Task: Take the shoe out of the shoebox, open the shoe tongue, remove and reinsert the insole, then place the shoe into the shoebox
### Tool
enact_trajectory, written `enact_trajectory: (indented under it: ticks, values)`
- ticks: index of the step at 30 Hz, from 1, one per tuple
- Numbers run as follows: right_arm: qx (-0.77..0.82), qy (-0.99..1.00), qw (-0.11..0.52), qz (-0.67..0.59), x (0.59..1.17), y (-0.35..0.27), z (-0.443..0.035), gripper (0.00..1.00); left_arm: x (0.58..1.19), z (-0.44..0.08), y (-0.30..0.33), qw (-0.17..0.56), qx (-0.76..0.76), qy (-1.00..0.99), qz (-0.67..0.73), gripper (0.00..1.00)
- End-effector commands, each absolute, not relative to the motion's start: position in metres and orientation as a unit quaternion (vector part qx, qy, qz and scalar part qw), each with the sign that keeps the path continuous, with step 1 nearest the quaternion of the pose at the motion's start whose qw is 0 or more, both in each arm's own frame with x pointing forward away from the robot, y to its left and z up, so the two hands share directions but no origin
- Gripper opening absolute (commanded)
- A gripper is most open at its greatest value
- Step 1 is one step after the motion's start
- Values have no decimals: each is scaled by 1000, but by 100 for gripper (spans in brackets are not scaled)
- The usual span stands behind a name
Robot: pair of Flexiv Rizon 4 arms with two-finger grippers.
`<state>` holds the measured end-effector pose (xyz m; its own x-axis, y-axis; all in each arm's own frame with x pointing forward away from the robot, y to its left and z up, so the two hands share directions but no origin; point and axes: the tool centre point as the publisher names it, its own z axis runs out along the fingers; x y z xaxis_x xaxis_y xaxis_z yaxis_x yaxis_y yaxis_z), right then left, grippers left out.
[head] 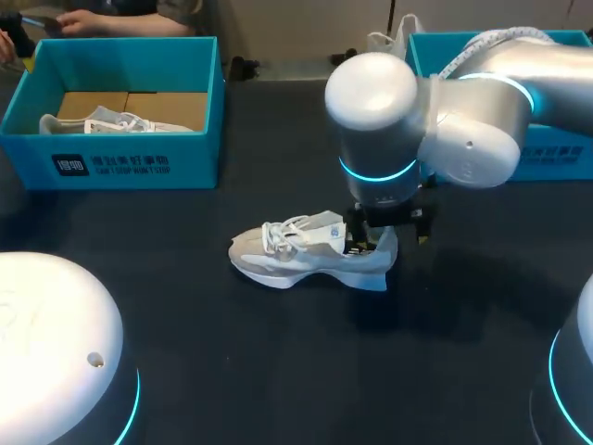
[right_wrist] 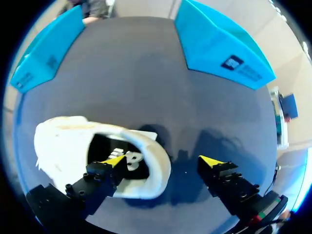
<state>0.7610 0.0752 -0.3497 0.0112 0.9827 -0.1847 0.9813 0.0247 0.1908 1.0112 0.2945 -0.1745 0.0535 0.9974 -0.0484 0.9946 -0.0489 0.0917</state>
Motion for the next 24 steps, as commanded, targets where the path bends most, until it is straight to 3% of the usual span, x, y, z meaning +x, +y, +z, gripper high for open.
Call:
enact_trajectory:
  ticks: [1, 7, 14, 24]
  values:
    - [649, 752, 111, 33, 749, 73, -321, 100, 1011, -174, 295, 50, 724, 687, 15, 100]
    - [530, 841, 89, 59, 739, 84, -295, 100, 1011, -174, 295, 50, 724, 687, 15, 100]
    - [283, 954, 60, 81, 715, 100, -259, 100, 1011, -174, 295, 50, 724, 687, 15, 100]
    - [283, 954, 60, 81, 715, 100, -259, 100, 1011, -174, 295, 50, 724, 687, 15, 100]
